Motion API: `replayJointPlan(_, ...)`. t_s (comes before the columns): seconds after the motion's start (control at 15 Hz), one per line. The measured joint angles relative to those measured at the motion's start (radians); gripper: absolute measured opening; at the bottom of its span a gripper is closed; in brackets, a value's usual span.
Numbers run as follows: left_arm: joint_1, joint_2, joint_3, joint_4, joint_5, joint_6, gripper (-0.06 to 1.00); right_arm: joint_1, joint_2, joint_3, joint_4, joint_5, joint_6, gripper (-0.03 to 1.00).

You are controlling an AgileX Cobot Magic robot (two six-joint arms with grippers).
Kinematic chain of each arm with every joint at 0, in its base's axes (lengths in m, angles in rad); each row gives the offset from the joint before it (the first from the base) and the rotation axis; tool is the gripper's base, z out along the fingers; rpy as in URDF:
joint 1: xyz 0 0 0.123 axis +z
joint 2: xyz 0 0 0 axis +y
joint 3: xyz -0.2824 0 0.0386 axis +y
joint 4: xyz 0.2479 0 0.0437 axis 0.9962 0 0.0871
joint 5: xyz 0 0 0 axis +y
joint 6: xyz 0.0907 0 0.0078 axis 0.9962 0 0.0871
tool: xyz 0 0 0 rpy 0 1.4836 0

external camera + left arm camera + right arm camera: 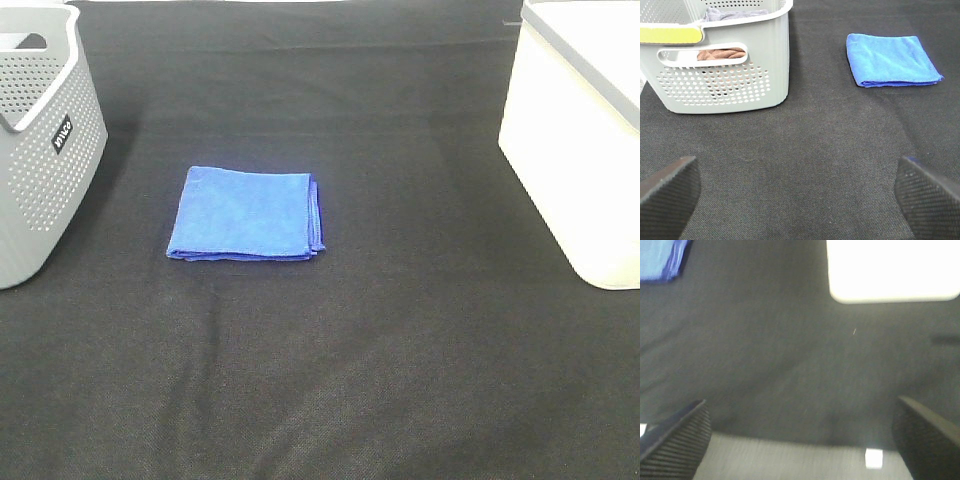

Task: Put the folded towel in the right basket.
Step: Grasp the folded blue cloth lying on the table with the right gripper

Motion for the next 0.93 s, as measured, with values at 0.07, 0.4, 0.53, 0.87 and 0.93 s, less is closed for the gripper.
replayJointPlan(0.07,0.000,0.000,0.000,0.000,0.000,0.000,0.98,0.000,0.201,-0.145,0.017,0.041,0.027,0.95)
replayJointPlan(0.4,0.000,0.000,0.000,0.000,0.000,0.000,0.98,0.000,0.698,-0.589,0.094,0.043,0.040,0.95)
replayJointPlan(0.53,0.000,0.000,0.000,0.000,0.000,0.000,0.98,0.000,0.836,-0.697,0.241,0.042,-0.012,0.95)
replayJointPlan(0.87,0.000,0.000,0.000,0.000,0.000,0.000,0.98,0.250,1.320,-0.745,0.429,-0.176,-0.037,0.95)
replayJointPlan(0.93,0.000,0.000,0.000,0.000,0.000,0.000,0.98,0.293,1.404,-0.759,0.454,-0.225,-0.037,0.95)
